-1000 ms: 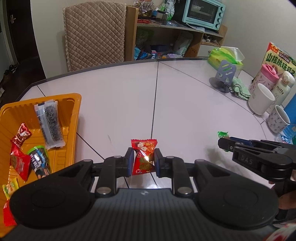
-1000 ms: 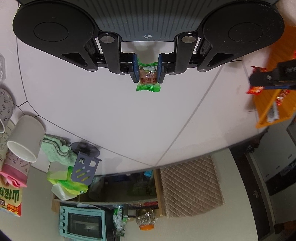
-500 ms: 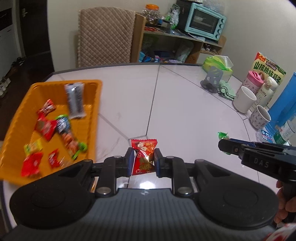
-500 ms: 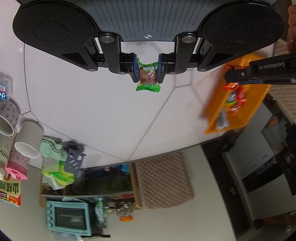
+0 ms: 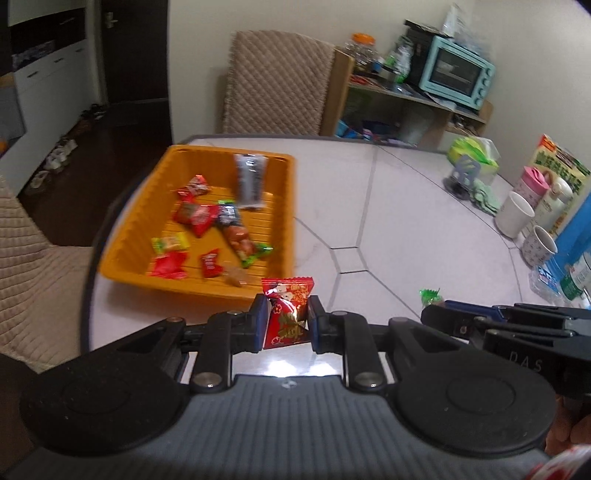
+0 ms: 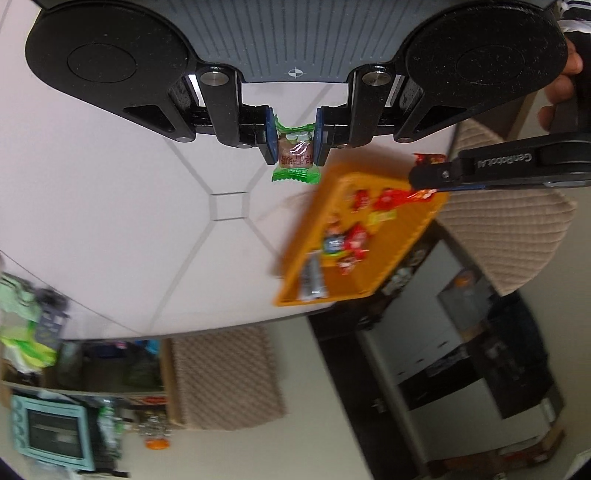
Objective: Organize snacks
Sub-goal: 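Carry the red candy and green candy with both tools over the orange tray, then open both tools to drop the red and green candies into the tray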
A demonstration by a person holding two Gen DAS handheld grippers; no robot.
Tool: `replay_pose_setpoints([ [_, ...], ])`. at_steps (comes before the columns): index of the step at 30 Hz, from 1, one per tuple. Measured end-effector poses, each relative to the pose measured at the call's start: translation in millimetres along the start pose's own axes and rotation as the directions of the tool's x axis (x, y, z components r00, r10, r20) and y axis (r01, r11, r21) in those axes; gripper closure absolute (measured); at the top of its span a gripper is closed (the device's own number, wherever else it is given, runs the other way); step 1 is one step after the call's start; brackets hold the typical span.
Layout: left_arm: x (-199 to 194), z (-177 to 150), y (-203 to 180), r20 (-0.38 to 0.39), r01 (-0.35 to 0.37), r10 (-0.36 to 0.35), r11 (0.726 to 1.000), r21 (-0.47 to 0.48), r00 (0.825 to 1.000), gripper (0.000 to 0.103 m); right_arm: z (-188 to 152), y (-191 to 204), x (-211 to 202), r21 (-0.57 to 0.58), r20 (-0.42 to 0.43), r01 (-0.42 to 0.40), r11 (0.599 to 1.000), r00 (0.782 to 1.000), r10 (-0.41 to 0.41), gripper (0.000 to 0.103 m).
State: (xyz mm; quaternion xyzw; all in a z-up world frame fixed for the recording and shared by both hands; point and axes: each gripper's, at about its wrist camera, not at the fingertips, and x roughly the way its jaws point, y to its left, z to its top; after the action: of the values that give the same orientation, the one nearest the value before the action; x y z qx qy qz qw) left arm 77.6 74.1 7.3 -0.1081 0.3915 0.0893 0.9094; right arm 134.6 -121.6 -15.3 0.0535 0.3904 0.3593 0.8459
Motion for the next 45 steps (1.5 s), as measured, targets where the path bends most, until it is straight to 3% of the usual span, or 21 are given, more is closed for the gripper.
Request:
replay_pose_setpoints([
  [8, -12.2, 9.1, 40.6, 0.038, -0.038, 0.039, 0.999, -0.036, 0.999, 0.083, 15.3, 43.5, 34.1, -0.059, 0.000, -0.055, 0.997, 0.998, 0.055, 0.082],
  [22, 26.6, 51.1, 107.9, 0.005, 0.049, -0.049, 0.998, 0.026, 0.999, 0.083, 42.8, 88.1, 105.0, 0.020, 0.019, 0.030, 0.999, 0.999, -0.030, 0.082],
  [36, 96.2, 79.2, 122.6, -0.080, 0.138, -0.129, 0.982, 0.126, 0.988, 0.083, 57.1, 82.6, 152.4, 0.108, 0.024, 0.143, 0.984, 0.989, -0.146, 0.082],
  [45, 137.3, 91.0, 119.2, -0.136, 0.166, -0.144, 0.971, 0.169, 0.980, 0.083, 63.7, 72.7, 167.1, 0.150, 0.013, 0.182, 0.972, 0.983, -0.186, 0.082],
])
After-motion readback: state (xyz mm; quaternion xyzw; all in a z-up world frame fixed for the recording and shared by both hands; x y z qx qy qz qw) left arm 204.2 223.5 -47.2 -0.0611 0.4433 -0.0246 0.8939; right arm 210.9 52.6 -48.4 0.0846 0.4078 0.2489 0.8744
